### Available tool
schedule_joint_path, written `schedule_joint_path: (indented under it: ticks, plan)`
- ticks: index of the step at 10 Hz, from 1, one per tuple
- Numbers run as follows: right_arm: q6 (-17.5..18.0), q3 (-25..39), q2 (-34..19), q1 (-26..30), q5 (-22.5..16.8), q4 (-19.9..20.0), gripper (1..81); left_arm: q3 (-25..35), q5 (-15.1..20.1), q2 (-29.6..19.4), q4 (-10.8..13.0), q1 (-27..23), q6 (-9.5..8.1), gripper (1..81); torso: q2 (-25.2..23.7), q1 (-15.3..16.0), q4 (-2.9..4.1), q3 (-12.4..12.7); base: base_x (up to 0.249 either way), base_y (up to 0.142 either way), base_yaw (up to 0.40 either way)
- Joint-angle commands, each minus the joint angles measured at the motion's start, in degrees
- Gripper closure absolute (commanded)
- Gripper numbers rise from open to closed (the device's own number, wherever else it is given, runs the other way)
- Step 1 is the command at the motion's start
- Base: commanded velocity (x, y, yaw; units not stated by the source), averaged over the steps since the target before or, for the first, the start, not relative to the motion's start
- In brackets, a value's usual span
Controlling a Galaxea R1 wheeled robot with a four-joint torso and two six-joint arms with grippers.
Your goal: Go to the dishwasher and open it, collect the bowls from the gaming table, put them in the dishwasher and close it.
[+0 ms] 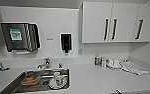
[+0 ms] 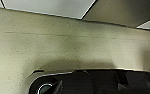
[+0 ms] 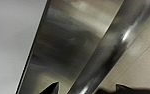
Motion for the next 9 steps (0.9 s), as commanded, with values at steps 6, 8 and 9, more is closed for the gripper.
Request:
schedule_joint_path:
  ticks: [6, 8, 9]
  plan:
    - [-0.6, -1.4, -0.2, 6.7, -1.8, 0.5, 1.0, -1.8, 1.8, 0.2, -0.7, -4.1, -0.10, 1.0, 0.0, 0.0, 0.00, 0.0, 0.000, 0.000, 0.000]
    - [-0.5, -1.8, 0.1, 5.6, -1.9, -0.7, 1.0, -1.9, 1.8, 0.4, -0.7, -4.1, -0.18, 1.0, 0.0, 0.0, 0.00, 0.0, 0.000, 0.000, 0.000]
    - [-0.5, -2.5, 0.5, 5.1, -1.8, -1.4, 1.0, -1.9, 1.8, 0.5, -0.6, -4.1, -0.10, 1.0, 0.0, 0.0, 0.00, 0.0, 0.000, 0.000, 0.000]
